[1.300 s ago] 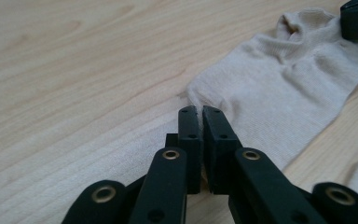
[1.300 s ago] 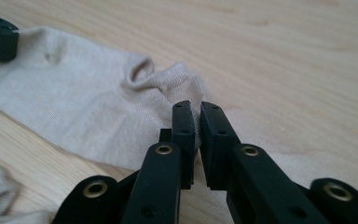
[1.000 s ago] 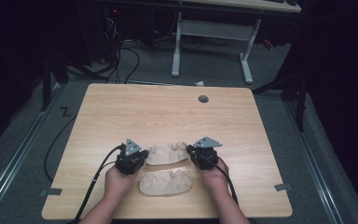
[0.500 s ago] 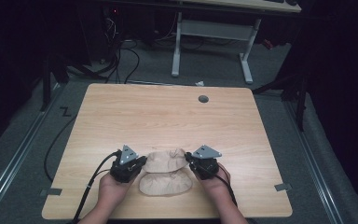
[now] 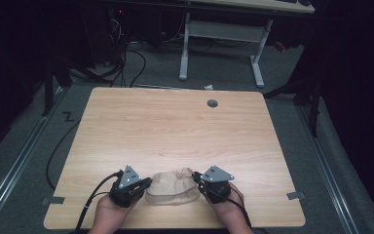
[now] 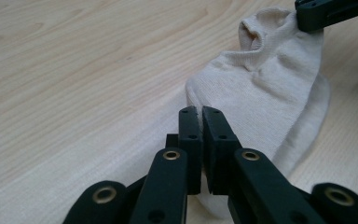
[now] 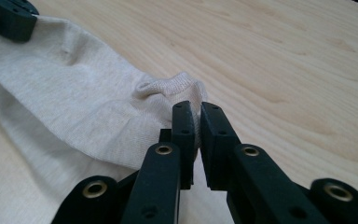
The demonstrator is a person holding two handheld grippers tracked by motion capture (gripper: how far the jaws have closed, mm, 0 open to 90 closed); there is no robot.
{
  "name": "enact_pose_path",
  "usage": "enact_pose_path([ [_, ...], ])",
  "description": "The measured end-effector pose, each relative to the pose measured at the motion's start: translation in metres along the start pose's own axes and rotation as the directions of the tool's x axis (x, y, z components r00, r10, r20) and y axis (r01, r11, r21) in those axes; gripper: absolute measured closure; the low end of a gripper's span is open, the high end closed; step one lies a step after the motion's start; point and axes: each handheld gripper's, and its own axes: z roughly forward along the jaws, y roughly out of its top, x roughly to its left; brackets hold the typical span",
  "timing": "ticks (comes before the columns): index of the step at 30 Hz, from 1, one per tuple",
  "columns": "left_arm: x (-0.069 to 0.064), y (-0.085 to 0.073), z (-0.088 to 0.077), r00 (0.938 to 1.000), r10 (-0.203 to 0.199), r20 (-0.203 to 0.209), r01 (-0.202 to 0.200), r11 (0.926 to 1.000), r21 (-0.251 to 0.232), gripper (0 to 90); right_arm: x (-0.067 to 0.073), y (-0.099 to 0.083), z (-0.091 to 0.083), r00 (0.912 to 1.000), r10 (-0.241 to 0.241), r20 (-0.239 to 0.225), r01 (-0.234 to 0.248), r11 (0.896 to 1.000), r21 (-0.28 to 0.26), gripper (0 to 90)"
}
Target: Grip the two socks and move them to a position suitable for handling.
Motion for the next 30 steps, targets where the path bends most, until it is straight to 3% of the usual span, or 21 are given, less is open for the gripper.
enact_pose_path([
  [5,-0.004,-0.009,0.000,0.9999,0.003,0.015,-0.003,0.9997,0.024,86.6,0.008,-0.011,-0.008,0.9999,-0.007,-0.011,0.008,1.000,0.019,84.6],
  [10,-0.004,-0.009,-0.006,0.9998,-0.008,0.017,0.008,0.9999,0.009,86.6,0.009,-0.017,-0.013,0.9998,0.007,-0.020,-0.007,1.000,0.023,84.6],
  [13,-0.005,-0.011,-0.004,0.9999,0.008,0.008,-0.008,0.9997,0.023,86.5,0.010,-0.018,-0.013,0.9998,0.003,-0.020,-0.003,1.000,0.026,84.5],
  [21,-0.002,-0.014,0.003,1.0000,0.003,0.003,-0.003,0.9984,0.056,86.2,0.010,-0.020,-0.008,0.9995,-0.004,-0.033,0.006,0.999,0.047,84.5],
  [24,-0.003,-0.017,0.007,0.9999,-0.010,0.008,0.009,0.9969,0.078,85.6,0.009,-0.022,-0.006,0.9992,-0.006,-0.038,0.009,0.998,0.068,84.3],
  [30,-0.007,-0.018,0.014,0.9990,-0.043,0.011,0.042,0.9963,0.075,84.2,0.007,-0.024,-0.004,0.9991,0.005,-0.042,-0.001,0.996,0.092,84.1],
])
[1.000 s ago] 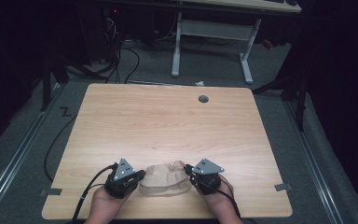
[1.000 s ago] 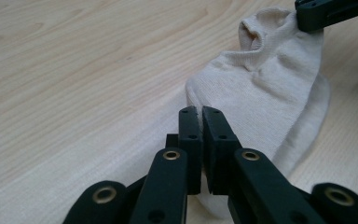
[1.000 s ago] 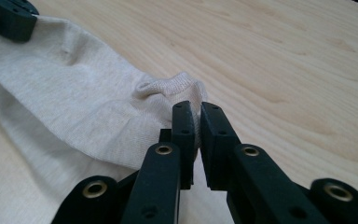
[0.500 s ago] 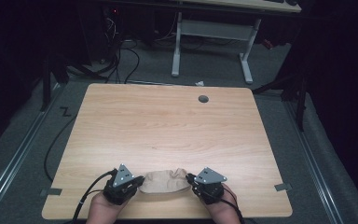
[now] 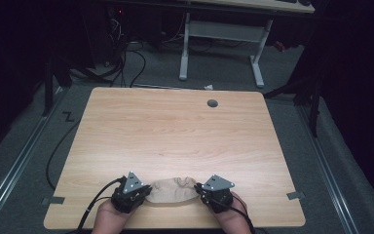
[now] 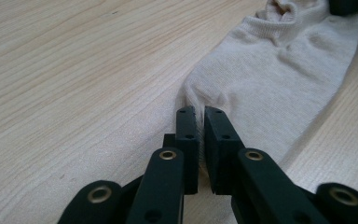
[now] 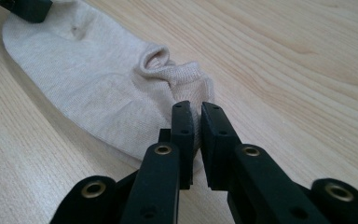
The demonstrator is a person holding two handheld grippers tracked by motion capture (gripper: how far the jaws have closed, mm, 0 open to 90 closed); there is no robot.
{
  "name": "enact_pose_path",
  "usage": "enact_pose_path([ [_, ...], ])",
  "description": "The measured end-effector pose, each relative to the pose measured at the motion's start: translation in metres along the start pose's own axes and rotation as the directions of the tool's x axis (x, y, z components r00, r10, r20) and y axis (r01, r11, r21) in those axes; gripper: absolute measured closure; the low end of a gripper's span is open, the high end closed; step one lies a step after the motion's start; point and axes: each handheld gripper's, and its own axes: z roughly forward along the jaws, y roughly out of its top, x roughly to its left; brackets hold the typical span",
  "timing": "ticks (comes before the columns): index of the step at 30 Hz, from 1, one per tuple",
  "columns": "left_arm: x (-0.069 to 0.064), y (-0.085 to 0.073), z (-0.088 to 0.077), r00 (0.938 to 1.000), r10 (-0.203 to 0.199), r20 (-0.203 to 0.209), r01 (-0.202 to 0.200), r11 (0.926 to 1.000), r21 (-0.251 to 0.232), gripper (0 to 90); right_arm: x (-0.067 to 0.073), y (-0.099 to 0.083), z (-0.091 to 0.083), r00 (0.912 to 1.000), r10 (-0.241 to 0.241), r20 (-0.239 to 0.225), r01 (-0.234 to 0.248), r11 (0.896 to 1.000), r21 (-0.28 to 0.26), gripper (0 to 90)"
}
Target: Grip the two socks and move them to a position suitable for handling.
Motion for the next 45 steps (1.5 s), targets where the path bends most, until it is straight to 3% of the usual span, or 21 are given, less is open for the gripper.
enact_pose_path([
  [7,-0.001,-0.001,0.007,0.9994,-0.031,-0.012,0.031,0.9995,-0.010,78.5,-0.002,-0.004,0.007,0.9999,0.009,-0.006,-0.008,0.999,0.053,82.9],
  [8,0.000,-0.001,0.008,0.9997,-0.018,-0.017,0.018,0.9998,-0.007,77.8,-0.002,-0.004,0.008,0.9999,0.007,-0.007,-0.007,0.998,0.059,82.7],
  [14,0.001,-0.001,0.008,0.9994,-0.031,-0.018,0.031,0.9995,-0.010,73.2,-0.003,-0.005,0.009,1.0000,0.005,-0.001,-0.005,0.998,0.057,78.5],
  [17,0.002,0.000,0.006,0.9993,-0.034,-0.014,0.034,0.9993,-0.014,69.8,-0.003,-0.004,0.007,0.9999,0.015,0.002,-0.015,0.999,0.043,76.9],
  [26,0.008,0.002,0.002,0.9997,0.017,-0.019,-0.018,0.9997,-0.018,64.4,-0.005,-0.003,0.004,0.9997,0.025,0.006,-0.025,1.000,-0.002,73.1],
  [31,0.013,0.004,0.000,0.9987,0.042,-0.030,-0.043,0.9987,-0.025,58.9,-0.010,-0.003,0.003,0.9983,0.057,0.013,-0.056,0.998,-0.032,67.3],
  [36,0.020,0.006,-0.002,0.9986,0.035,-0.040,-0.036,0.9984,-0.044,54.0,-0.019,-0.005,0.002,0.9960,0.083,0.034,-0.081,0.995,-0.058,64.3],
  [42,0.048,0.003,-0.007,0.9945,0.010,-0.105,-0.017,0.9980,-0.062,50.3,-0.051,-0.013,-0.003,0.9781,0.164,0.128,-0.151,0.983,-0.108,59.8],
  [45,0.066,-0.001,-0.012,0.9863,0.008,-0.165,-0.018,0.9981,-0.058,49.0,-0.068,-0.019,-0.004,0.9640,0.193,0.183,-0.171,0.977,-0.127,58.2],
])
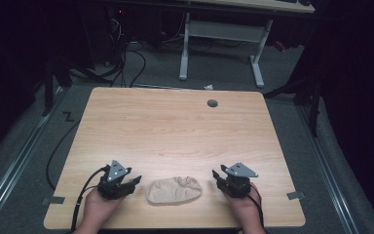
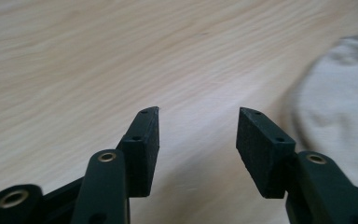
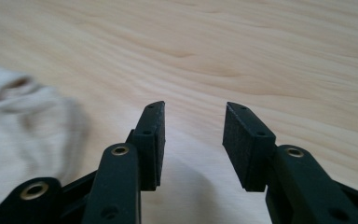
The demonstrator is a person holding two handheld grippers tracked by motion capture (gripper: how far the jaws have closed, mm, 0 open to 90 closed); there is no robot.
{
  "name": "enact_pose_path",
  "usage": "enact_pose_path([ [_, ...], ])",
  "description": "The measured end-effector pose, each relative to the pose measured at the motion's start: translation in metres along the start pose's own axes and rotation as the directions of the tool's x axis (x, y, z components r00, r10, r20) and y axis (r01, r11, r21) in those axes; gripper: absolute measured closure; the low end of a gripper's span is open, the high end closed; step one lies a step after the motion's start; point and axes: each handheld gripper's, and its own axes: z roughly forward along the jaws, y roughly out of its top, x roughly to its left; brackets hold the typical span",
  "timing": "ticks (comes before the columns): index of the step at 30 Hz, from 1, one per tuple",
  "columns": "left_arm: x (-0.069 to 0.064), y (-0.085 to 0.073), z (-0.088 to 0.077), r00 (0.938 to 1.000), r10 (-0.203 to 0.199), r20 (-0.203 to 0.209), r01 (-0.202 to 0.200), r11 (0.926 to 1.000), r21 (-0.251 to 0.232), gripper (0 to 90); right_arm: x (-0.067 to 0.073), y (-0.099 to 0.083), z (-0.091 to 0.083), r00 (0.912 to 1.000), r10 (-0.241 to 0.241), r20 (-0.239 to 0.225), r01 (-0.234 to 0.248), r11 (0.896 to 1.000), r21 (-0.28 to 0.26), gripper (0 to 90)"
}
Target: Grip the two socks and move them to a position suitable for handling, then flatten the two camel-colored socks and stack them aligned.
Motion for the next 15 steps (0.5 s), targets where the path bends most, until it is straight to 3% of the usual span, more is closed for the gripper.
enact_pose_path([
  [1,0.000,0.000,0.000,1.0000,0.000,0.000,0.000,1.0000,0.000,48.6,0.000,0.000,0.000,1.0000,0.000,0.000,0.000,1.000,0.000,58.2],
  [3,0.023,-0.004,-0.003,0.9981,-0.043,-0.043,0.043,0.9991,0.000,48.1,-0.019,-0.004,0.001,0.9976,0.036,0.059,-0.036,0.999,0.004,57.4],
  [8,0.054,-0.010,-0.009,0.9858,-0.148,-0.080,0.147,0.9890,-0.018,47.7,-0.049,-0.014,0.002,0.9838,0.131,0.123,-0.134,0.991,0.020,55.5],
  [11,0.062,-0.010,-0.009,0.9811,-0.172,-0.088,0.171,0.9850,-0.018,47.4,-0.058,-0.018,-0.003,0.9759,0.161,0.147,-0.164,0.986,0.008,55.2],
  [14,0.063,-0.011,-0.008,0.9801,-0.181,-0.082,0.180,0.9834,-0.021,47.3,-0.060,-0.019,-0.007,0.9760,0.162,0.146,-0.163,0.987,-0.002,55.1],
  [15,0.061,-0.011,-0.007,0.9825,-0.168,-0.080,0.168,0.9858,-0.011,47.3,-0.060,-0.018,-0.008,0.9771,0.154,0.147,-0.155,0.988,-0.004,55.1],
])
